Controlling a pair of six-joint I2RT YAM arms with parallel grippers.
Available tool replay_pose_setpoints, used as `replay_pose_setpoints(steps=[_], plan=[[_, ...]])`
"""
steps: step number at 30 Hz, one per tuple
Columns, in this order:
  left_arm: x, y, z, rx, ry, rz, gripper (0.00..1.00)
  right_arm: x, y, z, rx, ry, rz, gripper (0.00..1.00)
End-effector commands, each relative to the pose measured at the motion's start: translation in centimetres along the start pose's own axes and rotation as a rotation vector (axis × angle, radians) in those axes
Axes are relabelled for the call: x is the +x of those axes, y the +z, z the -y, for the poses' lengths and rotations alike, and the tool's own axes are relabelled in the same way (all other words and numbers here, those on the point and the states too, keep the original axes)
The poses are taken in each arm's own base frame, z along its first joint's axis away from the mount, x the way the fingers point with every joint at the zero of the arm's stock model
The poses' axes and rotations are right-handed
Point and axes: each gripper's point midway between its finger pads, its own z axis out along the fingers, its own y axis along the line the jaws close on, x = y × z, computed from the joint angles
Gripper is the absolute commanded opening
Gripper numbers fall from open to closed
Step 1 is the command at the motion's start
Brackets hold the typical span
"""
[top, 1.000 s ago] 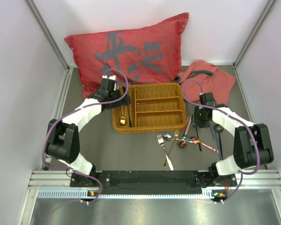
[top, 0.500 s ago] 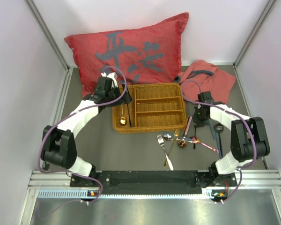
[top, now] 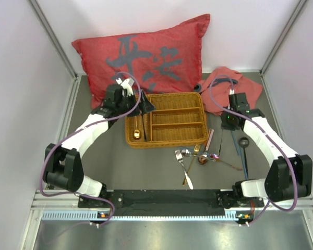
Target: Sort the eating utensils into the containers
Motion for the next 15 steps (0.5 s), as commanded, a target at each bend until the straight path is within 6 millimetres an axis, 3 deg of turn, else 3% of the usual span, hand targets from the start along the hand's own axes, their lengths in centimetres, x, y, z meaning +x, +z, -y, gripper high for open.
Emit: replay_pose_setpoints(steps=[1,6,10,15], plan=[[-1.2,-0.4,6.2,0.252,0.041,0.04,0.96,-3.8,-3.4,-1.6,-0.059,-0.004,0.109,0.0],[0.5,0.1,9.9,0.356,0.106,-0.001,0.96,-5.7,-5.9,-4.6,-0.209,0.013,0.147,0.0],[3.4,0.8,13.8,0.442,0.178,-0.066,0.94,-6.4,-7.7,-7.4,-0.314,0.006,0.166,0.0],[6.2,2.5,16.6,0.492,0.207,-0.131,0.88,-6.9,-9.6,-10.0,-0.419,0.011,0.186,0.0]])
